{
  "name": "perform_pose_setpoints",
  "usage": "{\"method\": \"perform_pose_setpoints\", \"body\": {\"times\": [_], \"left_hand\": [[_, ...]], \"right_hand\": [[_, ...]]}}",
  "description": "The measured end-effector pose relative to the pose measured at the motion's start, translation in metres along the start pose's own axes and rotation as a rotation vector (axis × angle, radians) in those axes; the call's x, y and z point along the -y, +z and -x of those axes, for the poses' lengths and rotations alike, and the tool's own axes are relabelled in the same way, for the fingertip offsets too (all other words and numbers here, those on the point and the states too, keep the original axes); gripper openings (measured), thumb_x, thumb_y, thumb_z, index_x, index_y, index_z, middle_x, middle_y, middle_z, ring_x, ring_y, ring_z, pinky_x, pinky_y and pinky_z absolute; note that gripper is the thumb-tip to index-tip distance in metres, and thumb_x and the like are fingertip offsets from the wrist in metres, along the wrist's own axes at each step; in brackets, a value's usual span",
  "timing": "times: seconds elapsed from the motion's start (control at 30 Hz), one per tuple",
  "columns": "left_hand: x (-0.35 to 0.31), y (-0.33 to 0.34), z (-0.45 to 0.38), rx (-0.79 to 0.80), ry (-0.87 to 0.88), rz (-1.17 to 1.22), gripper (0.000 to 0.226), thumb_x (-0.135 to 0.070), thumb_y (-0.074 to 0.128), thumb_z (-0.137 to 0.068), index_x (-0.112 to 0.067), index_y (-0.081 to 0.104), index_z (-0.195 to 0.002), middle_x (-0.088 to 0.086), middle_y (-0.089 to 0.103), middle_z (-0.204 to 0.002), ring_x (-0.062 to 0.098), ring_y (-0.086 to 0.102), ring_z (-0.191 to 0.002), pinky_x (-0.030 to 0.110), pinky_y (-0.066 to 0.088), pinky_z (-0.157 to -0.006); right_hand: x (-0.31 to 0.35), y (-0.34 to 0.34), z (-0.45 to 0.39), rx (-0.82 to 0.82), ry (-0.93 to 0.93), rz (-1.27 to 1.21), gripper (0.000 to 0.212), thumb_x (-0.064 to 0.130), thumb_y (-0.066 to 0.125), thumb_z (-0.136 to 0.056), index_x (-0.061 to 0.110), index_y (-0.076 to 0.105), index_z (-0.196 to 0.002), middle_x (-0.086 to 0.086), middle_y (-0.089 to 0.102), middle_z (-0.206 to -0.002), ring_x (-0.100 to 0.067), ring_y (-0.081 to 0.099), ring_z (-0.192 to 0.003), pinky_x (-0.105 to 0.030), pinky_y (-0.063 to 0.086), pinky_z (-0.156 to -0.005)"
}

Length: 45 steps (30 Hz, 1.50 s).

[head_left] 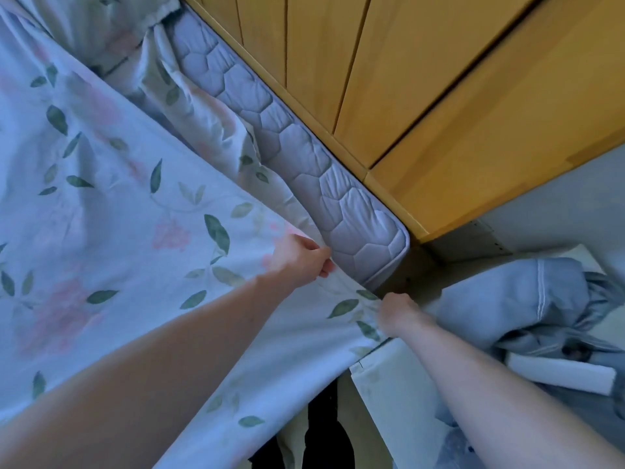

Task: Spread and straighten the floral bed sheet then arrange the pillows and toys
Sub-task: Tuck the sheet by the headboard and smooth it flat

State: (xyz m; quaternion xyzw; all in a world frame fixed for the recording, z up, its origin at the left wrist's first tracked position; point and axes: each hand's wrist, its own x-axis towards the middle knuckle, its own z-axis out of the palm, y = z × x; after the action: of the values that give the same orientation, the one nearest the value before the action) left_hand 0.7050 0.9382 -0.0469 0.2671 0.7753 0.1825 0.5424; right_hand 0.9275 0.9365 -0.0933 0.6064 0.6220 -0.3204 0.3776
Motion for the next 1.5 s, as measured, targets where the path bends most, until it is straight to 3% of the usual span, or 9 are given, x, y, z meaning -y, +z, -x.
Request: {"method": "perform_pose_setpoints", "body": {"times": [0.3,0.53,0.73,0.9,1.03,1.2,1.27,1.4,1.5], "left_hand": [[0.013,0.045,-0.02,-0.183,0.07,-0.004,0.031,-0.036,0.053,-0.078,-0.035,0.076,-0.059,-0.014,0.071,-0.059,0.004,0.067,-0.055,0.033,0.064,-0.064],[0.025,0.035,-0.047,0.028,0.025,-0.08,0.037,-0.042,0.066,-0.093,-0.013,0.082,-0.076,-0.001,0.079,-0.078,0.018,0.076,-0.08,0.037,0.064,-0.077],[0.073,-0.053,-0.019,-0.023,0.061,-0.178,0.019,-0.035,0.076,-0.083,-0.019,0.074,-0.073,-0.005,0.076,-0.07,0.011,0.071,-0.06,0.025,0.052,-0.052],[0.145,-0.078,0.022,-0.069,0.008,-0.343,0.018,-0.045,0.075,-0.077,-0.028,0.071,-0.074,-0.011,0.072,-0.069,0.008,0.068,-0.063,0.034,0.059,-0.062],[0.183,-0.075,0.046,-0.122,-0.029,-0.296,0.008,-0.044,0.07,-0.073,-0.036,0.069,-0.076,-0.021,0.069,-0.069,0.0,0.063,-0.061,0.032,0.057,-0.061],[0.2,-0.065,0.07,-0.135,0.003,-0.259,0.011,-0.032,0.069,-0.074,-0.025,0.066,-0.067,-0.017,0.068,-0.067,0.003,0.062,-0.061,0.032,0.055,-0.059],[0.205,-0.062,0.081,-0.12,0.005,-0.253,0.012,-0.033,0.067,-0.075,-0.023,0.065,-0.069,-0.014,0.068,-0.067,0.004,0.062,-0.061,0.029,0.052,-0.059],[0.218,-0.055,0.102,-0.094,0.034,-0.243,0.007,-0.033,0.063,-0.08,-0.026,0.063,-0.08,-0.014,0.069,-0.076,0.004,0.062,-0.068,0.027,0.052,-0.066],[0.24,-0.05,0.116,-0.121,-0.011,-0.253,0.017,-0.034,0.065,-0.083,-0.033,0.066,-0.1,-0.017,0.069,-0.096,0.005,0.065,-0.084,0.027,0.053,-0.079]], "right_hand": [[-0.007,0.013,-0.042,-0.175,0.025,0.09,0.022,0.008,0.047,-0.1,0.009,0.064,-0.112,-0.013,0.063,-0.125,-0.034,0.057,-0.116,-0.038,0.048,-0.092],[0.001,0.003,-0.036,-0.048,0.062,0.156,0.028,0.011,0.05,-0.096,0.011,0.063,-0.12,-0.011,0.06,-0.13,-0.034,0.057,-0.119,-0.042,0.052,-0.093],[0.042,-0.029,-0.008,-0.366,-0.184,-0.057,0.016,0.031,0.062,-0.088,0.023,0.054,-0.1,-0.002,0.062,-0.103,-0.022,0.058,-0.083,-0.035,0.046,-0.064],[0.09,-0.04,-0.006,-0.255,-0.347,-0.29,0.036,0.046,0.059,-0.092,0.022,0.053,-0.119,0.002,0.058,-0.116,-0.023,0.057,-0.106,-0.04,0.049,-0.087],[0.087,-0.042,-0.007,-0.308,-0.385,-0.355,0.034,0.034,0.057,-0.098,0.017,0.049,-0.07,0.0,0.052,-0.068,-0.025,0.055,-0.072,-0.035,0.041,-0.059],[0.051,-0.05,0.009,-0.27,-0.439,-0.437,0.045,0.045,0.056,-0.1,0.011,0.051,-0.069,-0.013,0.057,-0.065,-0.022,0.066,-0.06,-0.041,0.051,-0.047],[0.039,-0.05,0.016,-0.262,-0.433,-0.478,0.041,0.043,0.059,-0.099,0.018,0.055,-0.066,-0.006,0.061,-0.062,-0.015,0.068,-0.055,-0.029,0.051,-0.04],[0.035,-0.049,0.022,-0.322,-0.391,-0.404,0.035,0.039,0.059,-0.1,0.021,0.061,-0.07,-0.001,0.065,-0.062,-0.014,0.069,-0.055,-0.032,0.058,-0.045],[0.053,-0.049,0.02,-0.37,-0.3,-0.343,0.022,0.032,0.057,-0.102,0.017,0.063,-0.087,-0.004,0.069,-0.083,-0.024,0.069,-0.071,-0.046,0.06,-0.068]]}}
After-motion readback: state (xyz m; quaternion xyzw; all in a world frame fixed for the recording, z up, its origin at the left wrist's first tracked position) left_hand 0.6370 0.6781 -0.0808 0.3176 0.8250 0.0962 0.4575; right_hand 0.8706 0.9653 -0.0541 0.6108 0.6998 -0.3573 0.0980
